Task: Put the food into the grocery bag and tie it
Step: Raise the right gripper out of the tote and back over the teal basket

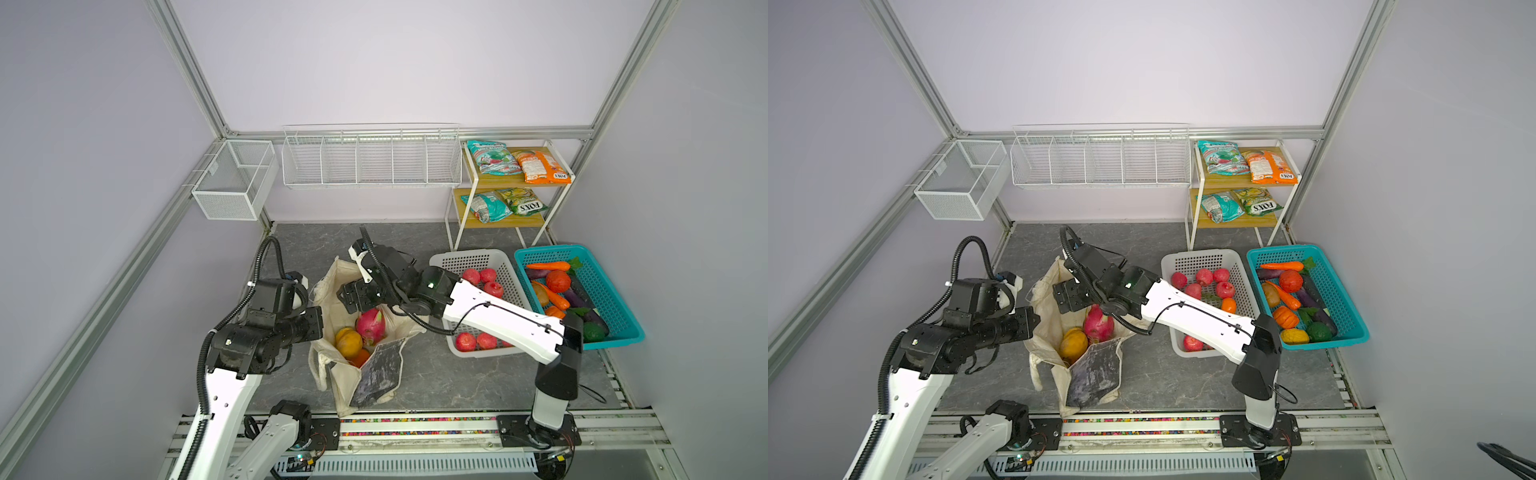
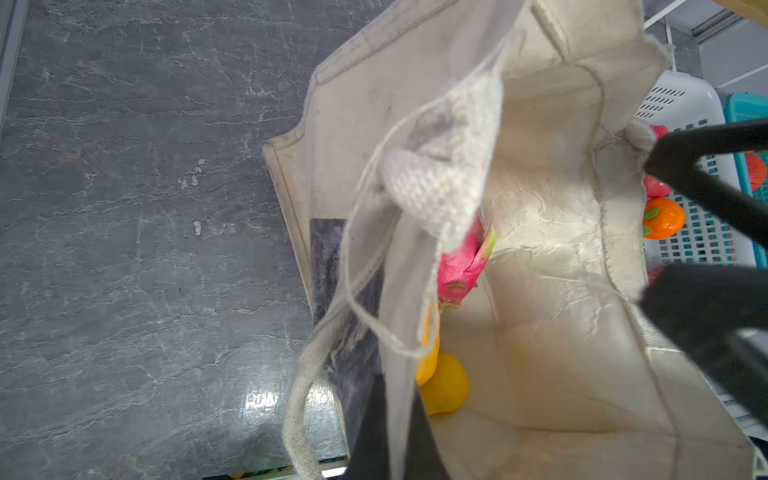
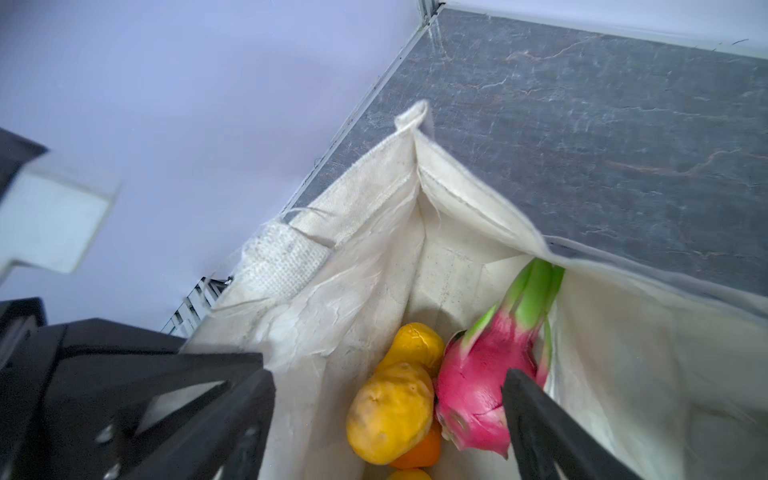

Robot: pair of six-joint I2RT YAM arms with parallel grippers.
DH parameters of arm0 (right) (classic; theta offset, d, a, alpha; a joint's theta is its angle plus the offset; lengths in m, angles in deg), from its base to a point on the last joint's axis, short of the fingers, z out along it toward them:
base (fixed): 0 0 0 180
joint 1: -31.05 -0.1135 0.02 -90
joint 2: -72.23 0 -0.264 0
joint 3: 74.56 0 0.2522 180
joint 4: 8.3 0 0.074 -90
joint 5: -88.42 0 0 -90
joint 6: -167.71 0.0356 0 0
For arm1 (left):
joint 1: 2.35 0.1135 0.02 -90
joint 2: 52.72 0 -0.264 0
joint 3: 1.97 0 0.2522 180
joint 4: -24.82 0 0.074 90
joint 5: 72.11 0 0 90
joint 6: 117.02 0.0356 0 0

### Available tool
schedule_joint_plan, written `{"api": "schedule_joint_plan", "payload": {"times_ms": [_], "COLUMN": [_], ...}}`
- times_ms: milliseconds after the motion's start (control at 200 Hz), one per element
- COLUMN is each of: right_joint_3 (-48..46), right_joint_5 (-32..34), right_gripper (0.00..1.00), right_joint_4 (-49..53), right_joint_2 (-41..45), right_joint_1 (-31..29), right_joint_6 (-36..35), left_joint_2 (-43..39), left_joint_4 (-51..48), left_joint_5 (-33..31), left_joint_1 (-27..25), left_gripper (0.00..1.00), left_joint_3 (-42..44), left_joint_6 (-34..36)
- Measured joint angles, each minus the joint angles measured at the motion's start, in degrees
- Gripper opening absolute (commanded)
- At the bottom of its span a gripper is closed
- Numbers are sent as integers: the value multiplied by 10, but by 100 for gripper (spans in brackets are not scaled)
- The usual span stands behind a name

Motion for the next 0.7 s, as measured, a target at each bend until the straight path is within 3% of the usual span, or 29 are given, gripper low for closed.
{"api": "schedule_joint_plan", "payload": {"times_ms": [205, 305, 700], "right_joint_3": [-35, -62, -217], "right_joint_5": [90, 127, 203], "right_gripper": [88, 88, 88], "right_joint_4": [16, 33, 120], "right_joint_2": [70, 115, 234], "right_joint_1": [9, 42, 353], "right_joint_6": [-45, -60, -25], "left_joint_2": [5, 9, 15], "left_joint_4": [4, 6, 13], "left_joint_5": [3, 7, 18], "left_joint_1": [0, 0, 0], "left_gripper": [0, 0, 0], "left_joint_3": [0, 0, 0], "left_joint_6": [0, 0, 0]}}
